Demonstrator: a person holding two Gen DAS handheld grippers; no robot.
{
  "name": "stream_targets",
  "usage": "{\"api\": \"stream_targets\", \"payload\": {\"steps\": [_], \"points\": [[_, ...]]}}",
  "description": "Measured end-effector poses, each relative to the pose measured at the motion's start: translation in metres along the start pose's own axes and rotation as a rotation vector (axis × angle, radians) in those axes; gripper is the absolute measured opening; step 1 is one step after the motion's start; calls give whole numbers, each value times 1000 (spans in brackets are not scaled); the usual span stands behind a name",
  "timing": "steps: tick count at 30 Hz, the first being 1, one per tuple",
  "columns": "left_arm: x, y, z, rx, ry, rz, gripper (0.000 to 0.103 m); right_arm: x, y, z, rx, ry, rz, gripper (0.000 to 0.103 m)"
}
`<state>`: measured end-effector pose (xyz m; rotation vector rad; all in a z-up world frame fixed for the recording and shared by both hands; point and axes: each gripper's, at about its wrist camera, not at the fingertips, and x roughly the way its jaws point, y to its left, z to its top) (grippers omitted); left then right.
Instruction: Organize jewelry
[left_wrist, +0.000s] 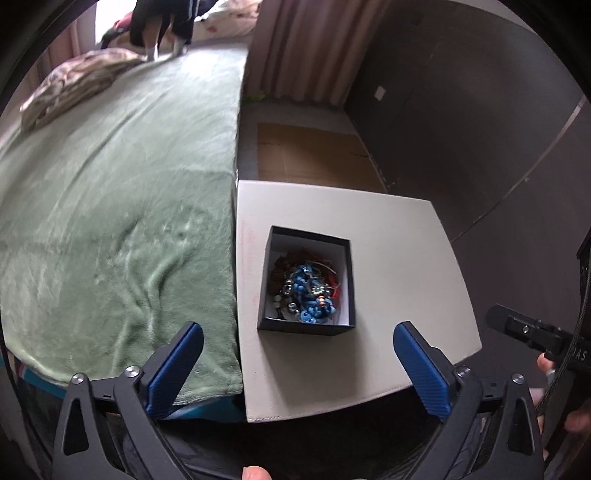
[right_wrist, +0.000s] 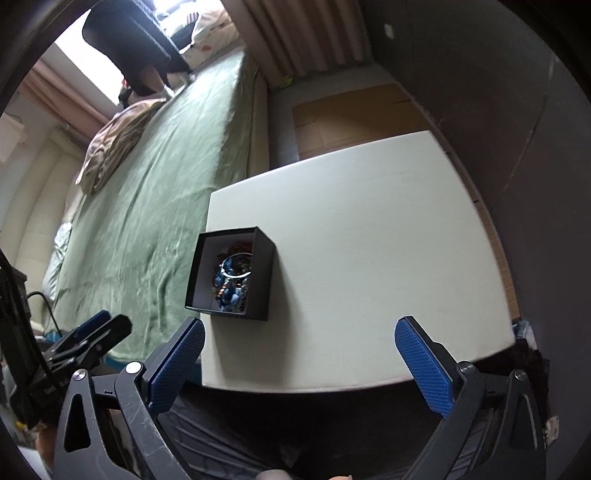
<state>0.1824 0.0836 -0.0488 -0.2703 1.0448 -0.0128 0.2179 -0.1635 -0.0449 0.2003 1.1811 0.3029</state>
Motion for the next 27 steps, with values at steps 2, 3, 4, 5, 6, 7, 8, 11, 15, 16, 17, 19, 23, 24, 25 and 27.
{"api": "stream_targets", "payload": {"steps": [2, 3, 4, 5, 6, 7, 8, 11, 15, 16, 17, 19, 23, 24, 25, 27], "points": [[-6, -6, -4, 25, -17, 2, 103, -9, -3, -6, -5, -23, -6, 103], [-11, -10, -7, 38, -30, 4, 103, -14, -5, -9, -7, -37, -5, 103], [-15, -13, -10, 49, -40, 3, 103, -18, -5, -13, -6, -48, -7, 103], [-18, -15, -12, 58, -46, 2, 103, -22, -6, -16, -7, -59, -10, 103], [-22, -18, -15, 69, -55, 1, 103, -27, -7, -19, -12, -73, -13, 103], [-26, -20, -18, 77, -64, 1, 103, -32, -7, -23, -17, -88, -17, 103], [-30, -21, -21, 84, -71, 0, 103, -36, -7, -26, -20, -100, -20, 103], [-44, -24, -31, 104, -109, -7, 103, -50, -5, -39, -30, -136, -24, 103], [-62, -27, -45, 120, -153, -14, 103, -63, 1, -57, -62, -164, -25, 103], [-68, -28, -50, 127, -164, -16, 103, -66, 3, -62, -69, -169, -26, 103], [-71, -28, -53, 131, -172, -16, 103, -68, 4, -67, -71, -176, -27, 103], [-81, -28, -62, 136, -195, -11, 103, -73, 5, -77, -72, -185, -32, 103], [-100, -29, -81, 148, -236, -10, 103, -85, 9, -98, -80, -213, -43, 103], [-104, -29, -85, 152, -244, -9, 103, -88, 10, -103, -85, -221, -46, 103], [-109, -29, -91, 153, -255, -8, 103, -91, 11, -109, -88, -227, -48, 103], [-116, -30, -101, 162, -274, -8, 102, -98, 11, -120, -96, -243, -50, 103]]}}
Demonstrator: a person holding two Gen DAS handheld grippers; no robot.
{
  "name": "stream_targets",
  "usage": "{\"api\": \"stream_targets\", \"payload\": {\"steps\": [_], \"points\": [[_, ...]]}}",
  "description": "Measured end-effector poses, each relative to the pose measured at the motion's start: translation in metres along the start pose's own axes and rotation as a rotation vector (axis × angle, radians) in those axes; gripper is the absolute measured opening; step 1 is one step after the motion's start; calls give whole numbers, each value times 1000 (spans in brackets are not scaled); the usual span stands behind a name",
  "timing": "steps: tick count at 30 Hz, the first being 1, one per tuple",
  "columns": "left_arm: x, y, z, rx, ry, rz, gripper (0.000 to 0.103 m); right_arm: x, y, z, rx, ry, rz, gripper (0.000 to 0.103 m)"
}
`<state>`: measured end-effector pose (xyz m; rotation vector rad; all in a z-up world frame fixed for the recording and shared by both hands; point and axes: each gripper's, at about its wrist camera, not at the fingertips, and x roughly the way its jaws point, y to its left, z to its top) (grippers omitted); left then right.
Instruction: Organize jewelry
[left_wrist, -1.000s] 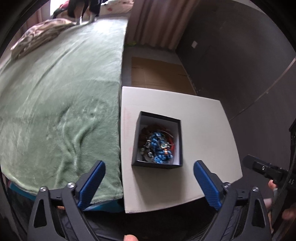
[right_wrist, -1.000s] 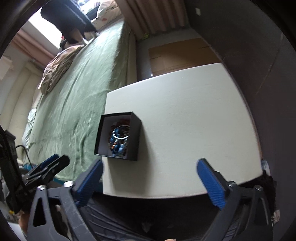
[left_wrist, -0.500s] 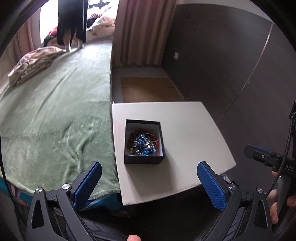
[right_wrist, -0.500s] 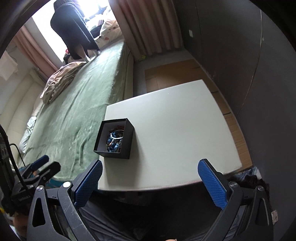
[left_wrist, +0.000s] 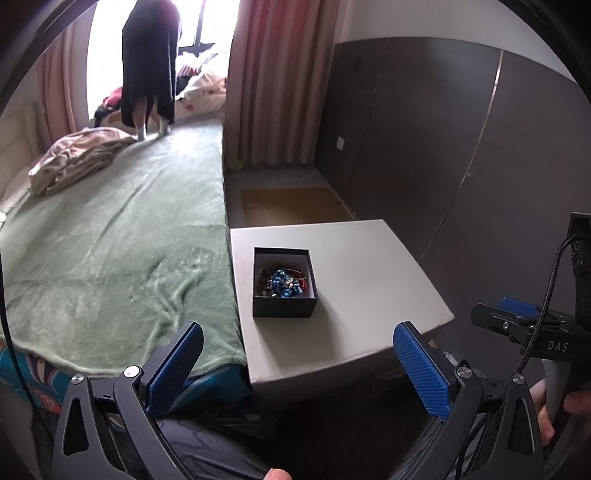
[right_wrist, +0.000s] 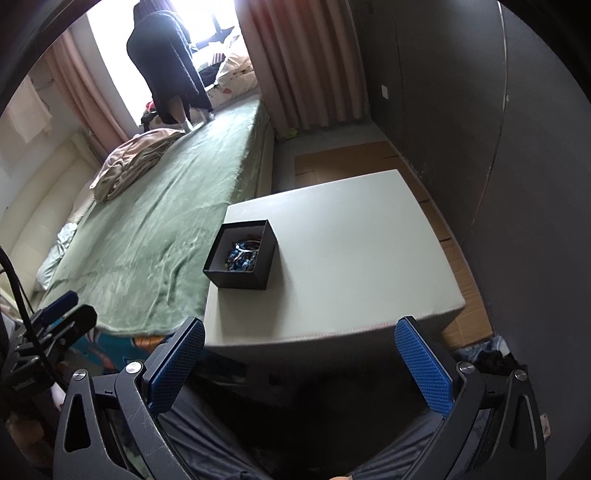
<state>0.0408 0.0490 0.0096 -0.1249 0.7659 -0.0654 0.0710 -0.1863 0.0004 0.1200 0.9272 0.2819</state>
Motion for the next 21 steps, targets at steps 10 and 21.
{"api": "stream_targets", "payload": {"steps": [10, 21], "points": [[-45, -6, -41, 5, -79, 18, 103, -43, 4, -43, -42, -90, -29, 103], [-73, -17, -58, 25, -125, 35, 103, -73, 6, -68, -59, -161, -20, 103]]}}
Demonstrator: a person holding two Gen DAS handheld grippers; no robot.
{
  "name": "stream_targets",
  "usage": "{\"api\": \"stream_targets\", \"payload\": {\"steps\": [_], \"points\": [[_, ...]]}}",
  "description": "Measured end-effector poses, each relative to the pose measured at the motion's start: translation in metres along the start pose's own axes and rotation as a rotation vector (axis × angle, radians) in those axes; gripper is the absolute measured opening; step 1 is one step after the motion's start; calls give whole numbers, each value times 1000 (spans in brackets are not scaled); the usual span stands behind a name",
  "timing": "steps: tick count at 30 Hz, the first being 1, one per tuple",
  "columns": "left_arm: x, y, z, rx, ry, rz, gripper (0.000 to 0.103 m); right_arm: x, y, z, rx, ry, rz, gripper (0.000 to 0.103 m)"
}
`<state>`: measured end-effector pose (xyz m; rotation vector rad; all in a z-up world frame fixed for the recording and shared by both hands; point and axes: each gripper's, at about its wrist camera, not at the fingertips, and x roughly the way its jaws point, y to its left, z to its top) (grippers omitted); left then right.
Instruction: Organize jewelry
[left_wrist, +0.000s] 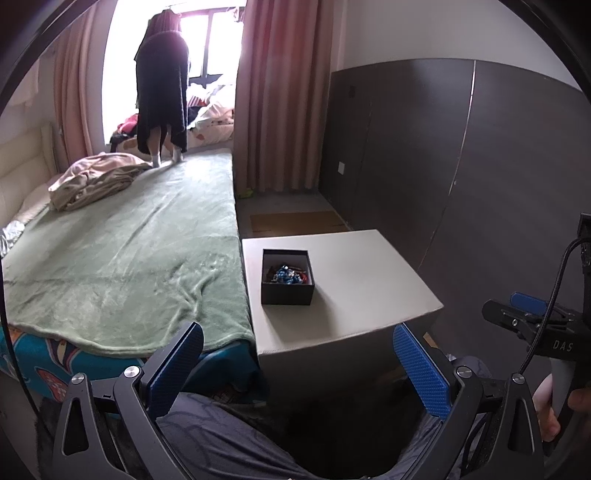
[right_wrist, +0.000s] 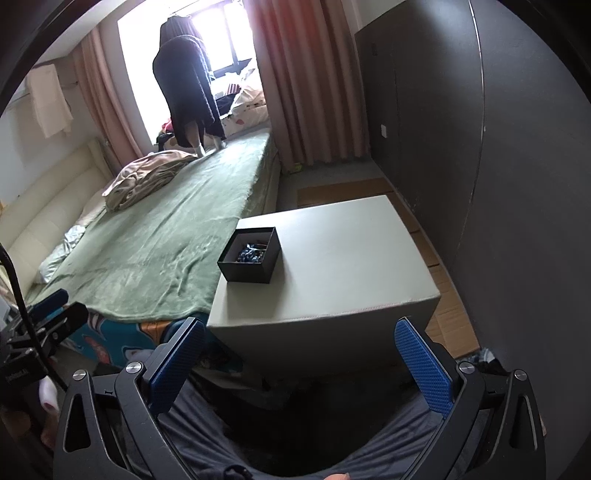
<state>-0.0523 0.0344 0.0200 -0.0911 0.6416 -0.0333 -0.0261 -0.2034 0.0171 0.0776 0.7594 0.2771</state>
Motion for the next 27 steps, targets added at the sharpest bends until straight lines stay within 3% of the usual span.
{"api": "stream_targets", "payload": {"steps": [18, 27], "points": [[-7, -3, 3, 7, -27, -18, 103, -5, 4, 1, -1, -19, -16, 103], [-8, 5, 4, 12, -30, 8, 103, -4, 15, 1, -18, -25, -2, 103]]}}
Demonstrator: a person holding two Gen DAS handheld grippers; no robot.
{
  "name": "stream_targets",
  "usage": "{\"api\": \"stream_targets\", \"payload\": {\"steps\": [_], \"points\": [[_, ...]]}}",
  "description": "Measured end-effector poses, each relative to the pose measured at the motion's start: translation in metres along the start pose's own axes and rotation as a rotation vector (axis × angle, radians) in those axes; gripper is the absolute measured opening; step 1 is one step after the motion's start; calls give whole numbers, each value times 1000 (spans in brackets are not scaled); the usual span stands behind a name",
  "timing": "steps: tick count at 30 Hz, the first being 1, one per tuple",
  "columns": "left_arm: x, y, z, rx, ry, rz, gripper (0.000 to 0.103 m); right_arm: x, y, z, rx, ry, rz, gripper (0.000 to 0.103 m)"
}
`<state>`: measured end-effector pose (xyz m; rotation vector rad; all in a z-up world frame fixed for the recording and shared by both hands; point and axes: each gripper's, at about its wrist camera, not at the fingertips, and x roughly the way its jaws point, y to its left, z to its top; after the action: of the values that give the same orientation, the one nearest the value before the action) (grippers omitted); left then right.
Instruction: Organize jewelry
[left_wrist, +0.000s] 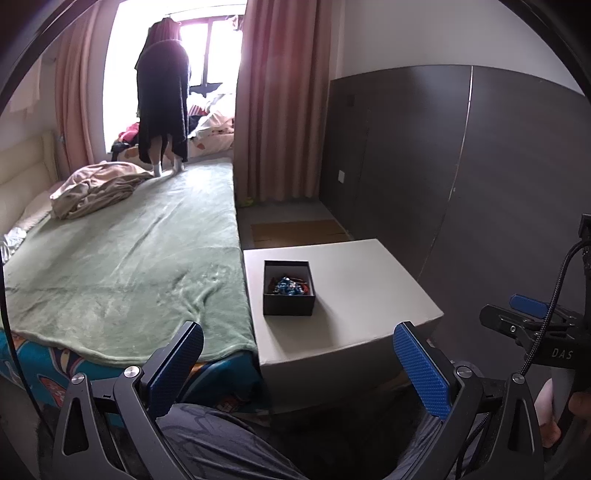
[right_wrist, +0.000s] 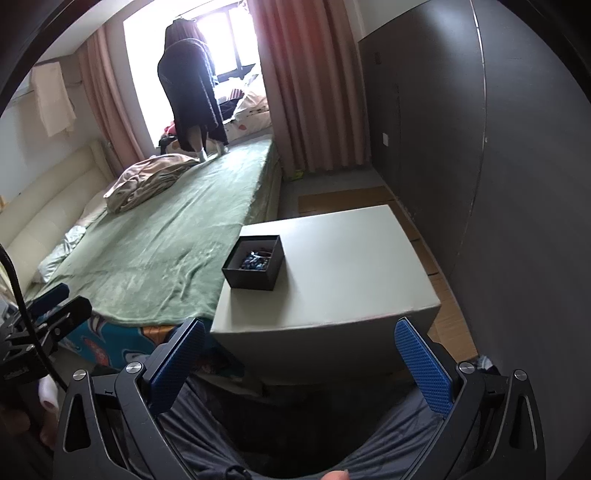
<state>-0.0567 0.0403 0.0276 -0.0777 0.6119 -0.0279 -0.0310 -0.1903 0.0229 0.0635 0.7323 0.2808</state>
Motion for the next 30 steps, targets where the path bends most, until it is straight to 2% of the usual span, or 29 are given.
{"api": "stream_targets", "payload": {"steps": [11, 15, 30], "points": [[-1, 6, 0, -8, -1, 4, 103, -2, 2, 3, -5, -13, 1, 103], [-2, 7, 0, -4, -4, 13, 103, -6, -1, 5, 6, -43, -21, 103], [-7, 8, -1, 0, -9, 14, 103, -7, 5, 6, -3, -43, -4, 103]]}}
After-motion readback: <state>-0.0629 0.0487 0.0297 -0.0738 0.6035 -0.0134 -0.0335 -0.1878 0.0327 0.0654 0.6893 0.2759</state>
